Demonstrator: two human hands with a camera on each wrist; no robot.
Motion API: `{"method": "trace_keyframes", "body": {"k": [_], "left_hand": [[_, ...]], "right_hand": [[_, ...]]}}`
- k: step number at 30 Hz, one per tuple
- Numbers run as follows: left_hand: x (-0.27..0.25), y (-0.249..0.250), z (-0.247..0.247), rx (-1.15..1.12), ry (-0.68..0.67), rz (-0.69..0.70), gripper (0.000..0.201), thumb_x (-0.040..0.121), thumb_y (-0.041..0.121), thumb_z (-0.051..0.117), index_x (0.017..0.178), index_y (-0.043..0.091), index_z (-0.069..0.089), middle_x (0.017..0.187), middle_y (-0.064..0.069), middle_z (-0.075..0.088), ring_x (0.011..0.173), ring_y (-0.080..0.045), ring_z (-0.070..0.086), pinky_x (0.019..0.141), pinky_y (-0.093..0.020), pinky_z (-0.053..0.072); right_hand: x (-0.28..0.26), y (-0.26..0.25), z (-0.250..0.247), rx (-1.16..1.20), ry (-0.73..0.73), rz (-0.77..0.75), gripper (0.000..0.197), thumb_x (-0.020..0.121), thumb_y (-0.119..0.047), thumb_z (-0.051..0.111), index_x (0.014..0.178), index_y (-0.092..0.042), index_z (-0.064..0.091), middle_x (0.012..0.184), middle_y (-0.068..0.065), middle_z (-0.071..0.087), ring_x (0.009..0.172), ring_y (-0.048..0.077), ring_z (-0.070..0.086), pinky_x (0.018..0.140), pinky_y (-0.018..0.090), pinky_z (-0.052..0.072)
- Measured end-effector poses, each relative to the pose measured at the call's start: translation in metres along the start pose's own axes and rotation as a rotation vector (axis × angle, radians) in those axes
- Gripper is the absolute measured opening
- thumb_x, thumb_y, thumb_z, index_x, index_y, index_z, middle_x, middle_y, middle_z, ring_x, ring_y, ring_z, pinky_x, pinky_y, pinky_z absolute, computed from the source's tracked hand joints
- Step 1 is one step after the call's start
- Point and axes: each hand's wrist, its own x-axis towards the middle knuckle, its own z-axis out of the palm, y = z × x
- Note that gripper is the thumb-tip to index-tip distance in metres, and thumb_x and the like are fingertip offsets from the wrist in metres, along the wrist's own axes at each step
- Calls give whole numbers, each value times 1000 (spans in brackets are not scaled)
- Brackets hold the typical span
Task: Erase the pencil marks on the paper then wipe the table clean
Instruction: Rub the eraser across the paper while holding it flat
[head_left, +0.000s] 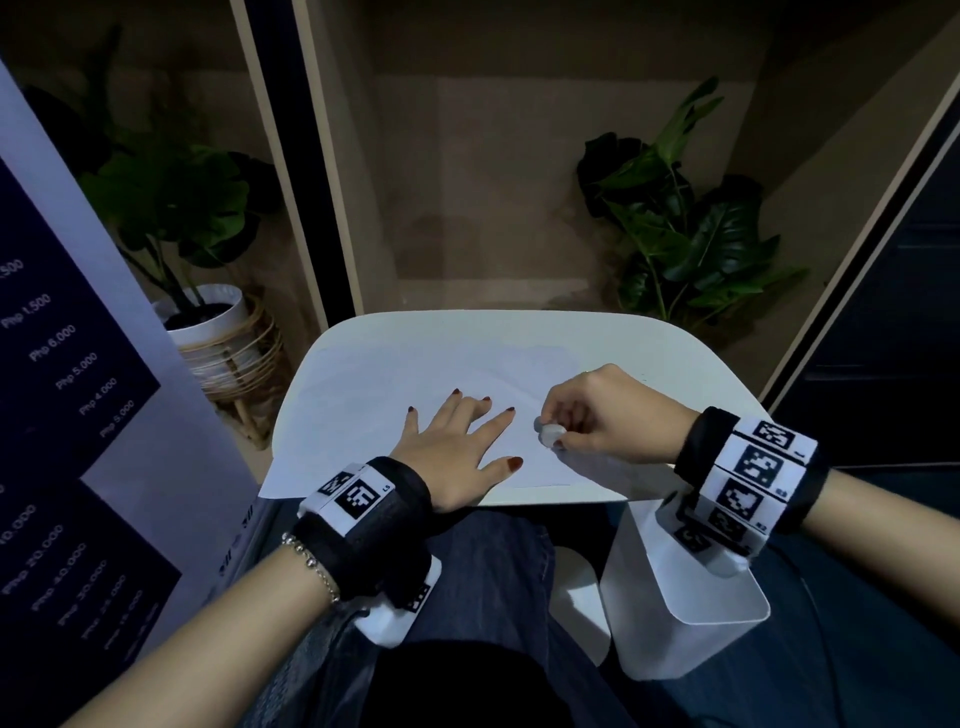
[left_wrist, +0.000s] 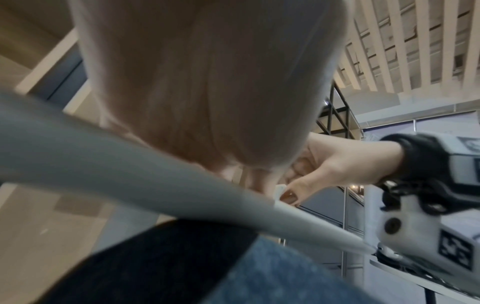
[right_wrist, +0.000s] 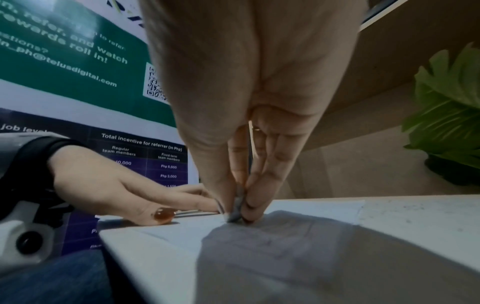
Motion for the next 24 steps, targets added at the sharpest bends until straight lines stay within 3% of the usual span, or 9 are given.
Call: {"method": "trace_keyframes", "body": {"k": [4,7,12,14,18,22,24], "left_hand": [[4,1,0,0,27,5,67,99,62,24,156,35,2,161,4,4,150,-15,-4,118,-58,-3],[5,0,2,-23,75,2,69,97,64,26,156,35,7,157,1,11,148,-13,6,118,-56,-2],[6,0,5,-76,150,33,64,96,64,32,153,37,20,152,0,19,145,-12,15,118,-55,-1],[7,-1,7,-108,158,43,62,96,64,34,150,36,24,157,2,15,147,-13,8,118,-55,-4],[10,-2,11,-115,102,33,70,95,67,31,155,37,11,164,8,-7,149,-13,-16,117,-57,-11],[12,-4,12,-82,89,20,73,94,68,29,156,35,5,164,8,-12,149,-14,-19,117,-57,-11],[12,-4,12,-78,86,21,74,94,69,28,156,36,4,164,8,-12,149,-14,-19,117,-56,-11]], "right_hand": [[10,0,-5,-5,-85,-2,6,84,-23,73,89,-25,75,76,-9,72,71,3,62,64,9,43],[20,-2,-7,-2,-118,24,10,82,-24,76,92,-26,77,77,-8,73,71,4,64,68,14,47],[31,-14,-11,96,-92,18,13,78,-21,82,88,-16,75,76,-7,72,72,3,65,71,18,52],[31,-20,-5,76,-127,3,11,79,-21,81,86,-16,74,72,-9,71,69,-1,64,69,15,51],[33,-13,-7,-15,-116,68,10,78,-24,80,81,-19,73,65,-12,66,62,-1,60,66,16,47],[37,-6,-14,-124,-67,95,8,78,-23,78,78,-19,71,65,-9,64,62,1,56,65,20,43],[33,-12,-8,-91,-78,46,5,78,-21,76,79,-18,72,66,-9,65,62,1,58,63,14,43]]}}
